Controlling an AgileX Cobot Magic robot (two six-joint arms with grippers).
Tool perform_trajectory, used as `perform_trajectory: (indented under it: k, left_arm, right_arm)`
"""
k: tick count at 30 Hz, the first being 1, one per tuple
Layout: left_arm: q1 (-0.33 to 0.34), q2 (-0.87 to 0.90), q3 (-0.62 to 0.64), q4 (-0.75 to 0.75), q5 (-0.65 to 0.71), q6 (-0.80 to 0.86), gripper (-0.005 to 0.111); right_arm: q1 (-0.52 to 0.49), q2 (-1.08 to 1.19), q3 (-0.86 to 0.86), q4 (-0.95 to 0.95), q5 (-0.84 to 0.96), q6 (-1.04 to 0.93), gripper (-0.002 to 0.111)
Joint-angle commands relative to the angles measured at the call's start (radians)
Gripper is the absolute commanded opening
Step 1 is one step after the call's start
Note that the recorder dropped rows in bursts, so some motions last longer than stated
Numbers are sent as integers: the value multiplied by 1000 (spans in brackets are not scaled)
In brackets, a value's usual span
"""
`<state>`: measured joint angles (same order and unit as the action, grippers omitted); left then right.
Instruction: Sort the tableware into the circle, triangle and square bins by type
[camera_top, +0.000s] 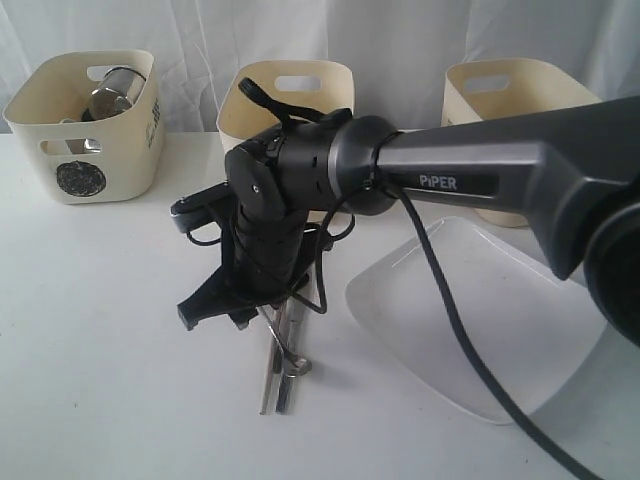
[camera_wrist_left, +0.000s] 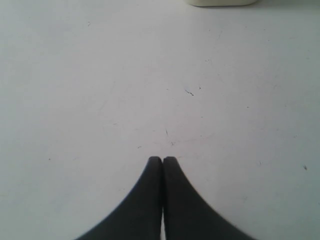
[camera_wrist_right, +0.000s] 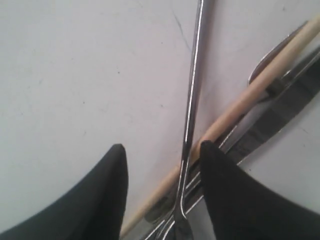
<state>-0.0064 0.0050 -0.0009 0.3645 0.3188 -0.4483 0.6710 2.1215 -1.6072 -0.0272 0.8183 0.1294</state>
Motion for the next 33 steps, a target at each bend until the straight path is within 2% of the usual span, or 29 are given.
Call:
perform_trajectory:
  k: [1, 7, 14, 20, 23, 29, 33]
  left_arm:
    - [-5, -5, 1, 2, 14, 0, 1]
    - [-5, -5, 1, 2, 14, 0, 1]
    - [-5, -5, 1, 2, 14, 0, 1]
    - [-5, -5, 1, 2, 14, 0, 1]
    - [-5, -5, 1, 2, 14, 0, 1]
    - [-5, -5, 1, 2, 14, 0, 1]
    - [-5, -5, 1, 2, 14, 0, 1]
  right_arm:
    - [-2, 34, -59, 4, -12, 0, 44]
    - [-11, 93, -168, 4, 49, 4, 44]
    - [-26, 144, -177, -10, 128, 4, 44]
    - [-26, 160, -177, -10, 126, 4, 43]
    - [-26, 160, -177, -10, 126, 1, 35]
    - [-26, 160, -177, -10, 119, -21, 0]
    - [-26, 146, -201, -10, 196, -24, 0]
